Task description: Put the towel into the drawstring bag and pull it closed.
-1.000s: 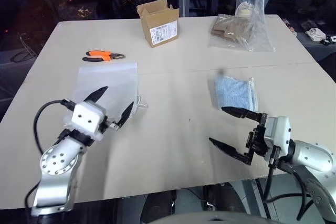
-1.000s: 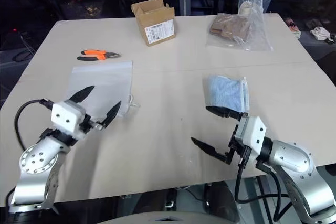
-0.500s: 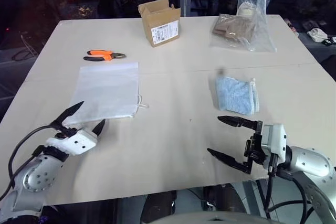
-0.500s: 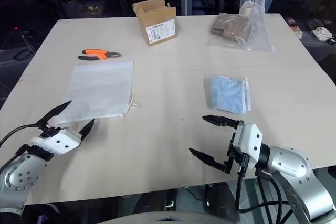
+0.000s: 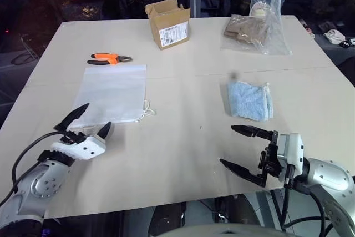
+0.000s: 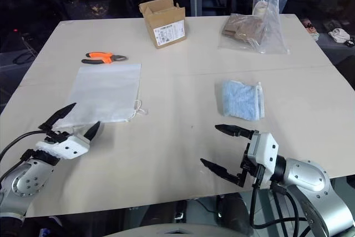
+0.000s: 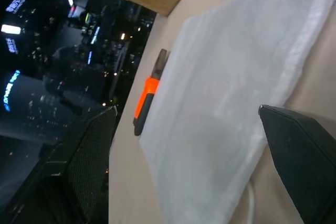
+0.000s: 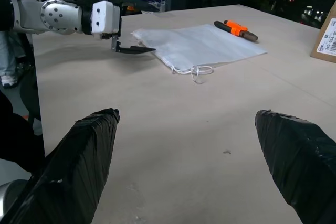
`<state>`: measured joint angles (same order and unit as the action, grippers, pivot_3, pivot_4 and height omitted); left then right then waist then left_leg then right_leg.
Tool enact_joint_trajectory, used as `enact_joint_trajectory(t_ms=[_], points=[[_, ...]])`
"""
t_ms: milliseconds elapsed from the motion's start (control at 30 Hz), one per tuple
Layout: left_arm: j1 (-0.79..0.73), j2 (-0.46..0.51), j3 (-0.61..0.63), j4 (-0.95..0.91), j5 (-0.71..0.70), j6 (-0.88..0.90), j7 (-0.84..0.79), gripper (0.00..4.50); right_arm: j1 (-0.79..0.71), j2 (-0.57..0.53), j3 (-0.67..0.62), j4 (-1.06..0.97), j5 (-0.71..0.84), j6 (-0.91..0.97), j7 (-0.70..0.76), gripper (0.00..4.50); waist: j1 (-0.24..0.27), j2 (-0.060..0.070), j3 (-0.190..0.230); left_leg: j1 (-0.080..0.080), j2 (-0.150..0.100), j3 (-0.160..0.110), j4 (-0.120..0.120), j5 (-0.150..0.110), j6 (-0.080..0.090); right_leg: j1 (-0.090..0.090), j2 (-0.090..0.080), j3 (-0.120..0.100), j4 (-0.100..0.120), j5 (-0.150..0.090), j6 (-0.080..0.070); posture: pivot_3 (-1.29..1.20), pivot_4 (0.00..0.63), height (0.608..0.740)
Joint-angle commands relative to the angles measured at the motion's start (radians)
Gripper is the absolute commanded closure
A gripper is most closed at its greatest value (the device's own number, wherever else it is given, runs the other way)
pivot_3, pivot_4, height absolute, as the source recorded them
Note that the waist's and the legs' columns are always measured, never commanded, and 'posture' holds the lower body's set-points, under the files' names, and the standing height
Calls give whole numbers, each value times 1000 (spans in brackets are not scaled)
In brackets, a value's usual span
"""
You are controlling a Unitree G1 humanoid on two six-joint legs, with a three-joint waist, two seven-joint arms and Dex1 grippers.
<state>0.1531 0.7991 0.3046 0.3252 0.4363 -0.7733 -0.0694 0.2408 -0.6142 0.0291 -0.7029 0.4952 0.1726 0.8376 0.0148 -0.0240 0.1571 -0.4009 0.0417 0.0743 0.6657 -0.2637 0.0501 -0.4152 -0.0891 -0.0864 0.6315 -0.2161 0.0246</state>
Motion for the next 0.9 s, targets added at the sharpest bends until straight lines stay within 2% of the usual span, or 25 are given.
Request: enact_joint_trajectory(t_ms=[33,300,600,833,900], points=[[34,27,1,-21,-31,-17,-13,0,8,3,-12,-41,9,-17,-7,50,0,0,0,0,0,0,0,0,0,0,0,0,0,0,0,0,150,740],[3,35,-16,-11,14,25,13,0,20,7,-7,-34,-5,-30,-13,50,3,0,0,0,0,0,0,-2,-4,0,-1,-2,0,-2,3,0,150,740],[-48,31,-36,-9,50,70,79,0,35,16,-6,-27,-30,-51,-26,50,0,0,0,0,0,0,0,0,0,1,0,-2,0,0,3,0,150,740],[-70,43,-43,-5,15,66,69,0,28,34,1,-12,-52,-62,-34,50,2,0,0,0,0,0,1,0,0,1,0,-2,1,0,2,0,150,740],[-80,49,-42,3,2,62,60,539,23,39,3,-1,-62,-71,-34,0,1,0,0,0,0,0,1,0,0,1,0,-2,1,0,2,0,150,740]])
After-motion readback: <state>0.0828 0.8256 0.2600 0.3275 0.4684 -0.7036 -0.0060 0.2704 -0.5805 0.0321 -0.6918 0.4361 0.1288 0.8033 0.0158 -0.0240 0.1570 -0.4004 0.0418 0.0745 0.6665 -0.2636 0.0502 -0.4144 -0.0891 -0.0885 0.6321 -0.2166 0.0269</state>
